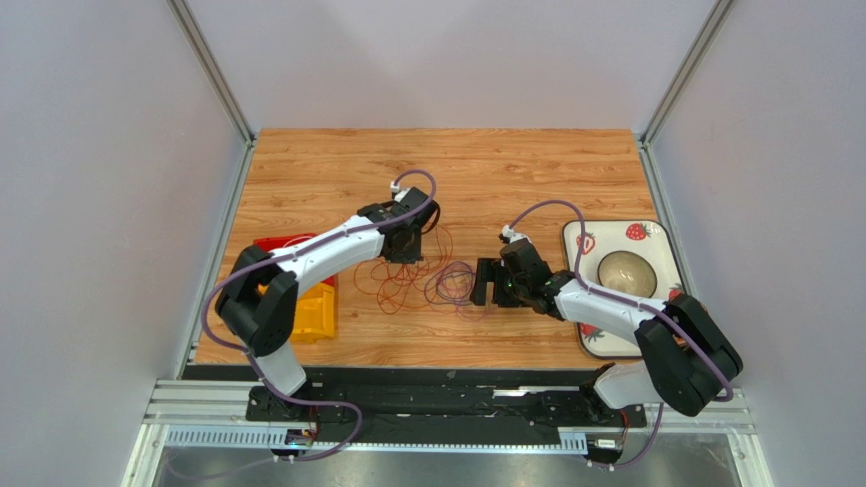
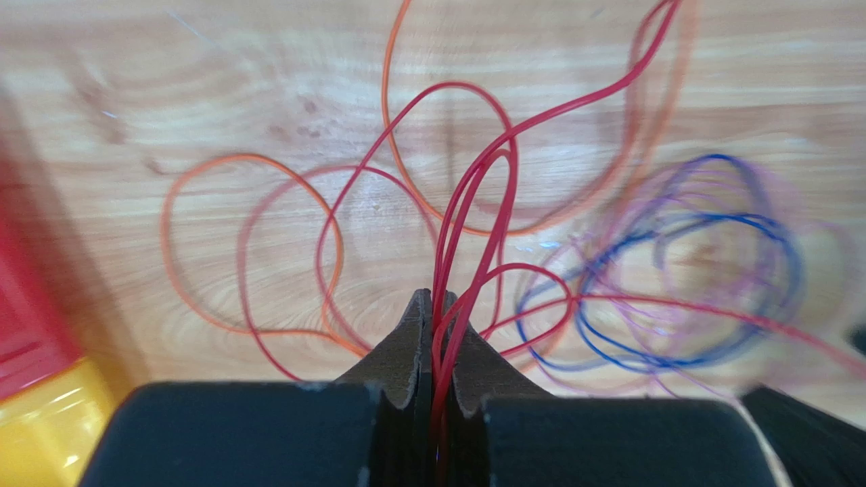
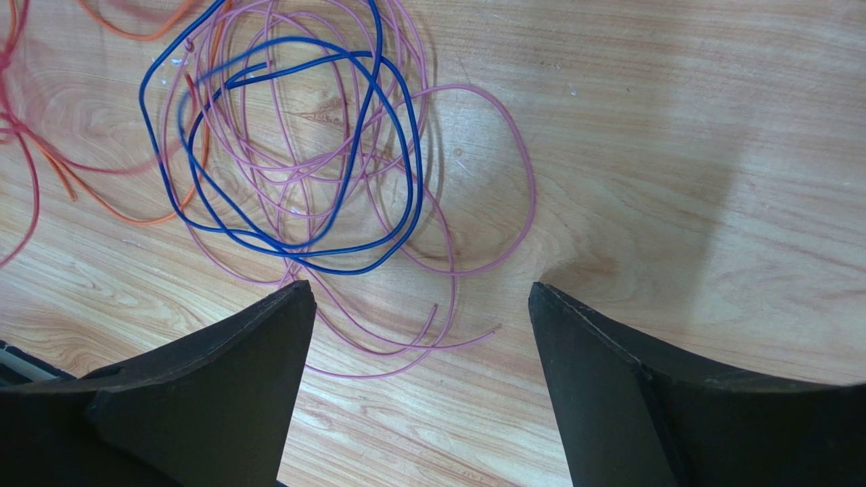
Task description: Untangle the cables
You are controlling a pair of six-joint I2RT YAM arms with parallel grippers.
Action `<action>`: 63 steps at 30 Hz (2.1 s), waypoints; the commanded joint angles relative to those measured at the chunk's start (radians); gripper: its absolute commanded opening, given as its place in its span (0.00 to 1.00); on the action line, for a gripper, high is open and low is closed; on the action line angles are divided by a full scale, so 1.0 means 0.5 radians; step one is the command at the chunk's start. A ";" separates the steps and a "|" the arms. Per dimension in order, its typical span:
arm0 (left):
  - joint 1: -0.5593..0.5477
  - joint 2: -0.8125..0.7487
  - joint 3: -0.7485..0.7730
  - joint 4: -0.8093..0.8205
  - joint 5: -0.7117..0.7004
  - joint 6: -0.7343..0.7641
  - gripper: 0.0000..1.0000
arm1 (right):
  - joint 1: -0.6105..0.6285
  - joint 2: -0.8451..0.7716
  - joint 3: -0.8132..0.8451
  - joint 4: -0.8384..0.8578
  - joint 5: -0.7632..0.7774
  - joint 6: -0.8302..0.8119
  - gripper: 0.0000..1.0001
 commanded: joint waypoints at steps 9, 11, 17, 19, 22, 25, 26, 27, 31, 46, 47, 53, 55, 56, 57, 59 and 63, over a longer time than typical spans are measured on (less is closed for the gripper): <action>0.014 -0.705 0.710 -0.441 -0.203 0.302 0.00 | 0.003 0.045 -0.004 -0.083 -0.008 -0.013 0.85; 0.014 -0.698 0.968 -0.573 -0.256 0.376 0.00 | 0.000 0.045 -0.007 -0.083 -0.008 -0.013 0.85; 0.033 -0.695 1.407 -0.702 -0.415 0.566 0.00 | 0.003 0.020 -0.019 -0.077 0.002 -0.007 0.85; 0.045 -0.701 1.505 -0.712 -0.379 0.627 0.00 | 0.003 0.011 -0.025 -0.076 0.005 -0.007 0.85; 0.048 -0.750 1.521 -0.684 -0.378 0.661 0.00 | 0.000 0.002 -0.032 -0.070 0.005 -0.007 0.85; 0.054 -0.796 1.463 -0.696 -0.418 0.665 0.00 | 0.003 -0.001 -0.035 -0.067 0.005 -0.007 0.85; 0.051 -0.812 1.450 -0.699 -0.415 0.671 0.00 | 0.003 -0.001 -0.035 -0.067 0.005 -0.007 0.85; 0.051 -0.827 1.435 -0.711 -0.415 0.692 0.00 | 0.003 -0.004 -0.035 -0.067 0.005 -0.007 0.85; 0.054 -0.947 1.453 -0.764 -0.556 0.741 0.00 | 0.003 -0.001 -0.035 -0.067 0.002 -0.007 0.85; 0.143 -1.198 1.180 -1.046 -0.934 0.551 0.00 | 0.003 -0.001 -0.035 -0.064 0.002 -0.010 0.85; 0.149 -1.217 1.144 -1.061 -0.946 0.545 0.00 | 0.006 -0.001 -0.035 -0.064 -0.001 -0.010 0.85; 0.216 -1.404 0.883 -1.080 -1.112 0.523 0.00 | 0.003 0.002 -0.035 -0.064 -0.008 -0.013 0.85; 0.256 -1.471 0.806 -1.052 -1.121 0.523 0.00 | 0.003 -0.001 -0.035 -0.064 -0.011 -0.013 0.85; 0.302 -1.493 0.748 -1.016 -1.115 0.532 0.00 | 0.003 -0.001 -0.035 -0.061 -0.011 -0.016 0.85; 0.324 -1.517 0.729 -0.997 -1.106 0.536 0.00 | 0.003 -0.001 -0.038 -0.061 -0.014 -0.016 0.85; 0.400 -1.530 0.705 -0.951 -1.087 0.575 0.00 | 0.003 -0.001 -0.038 -0.058 -0.017 -0.019 0.85; 0.526 -1.508 0.720 -0.890 -1.029 0.652 0.00 | 0.003 -0.004 -0.038 -0.058 -0.017 -0.019 0.85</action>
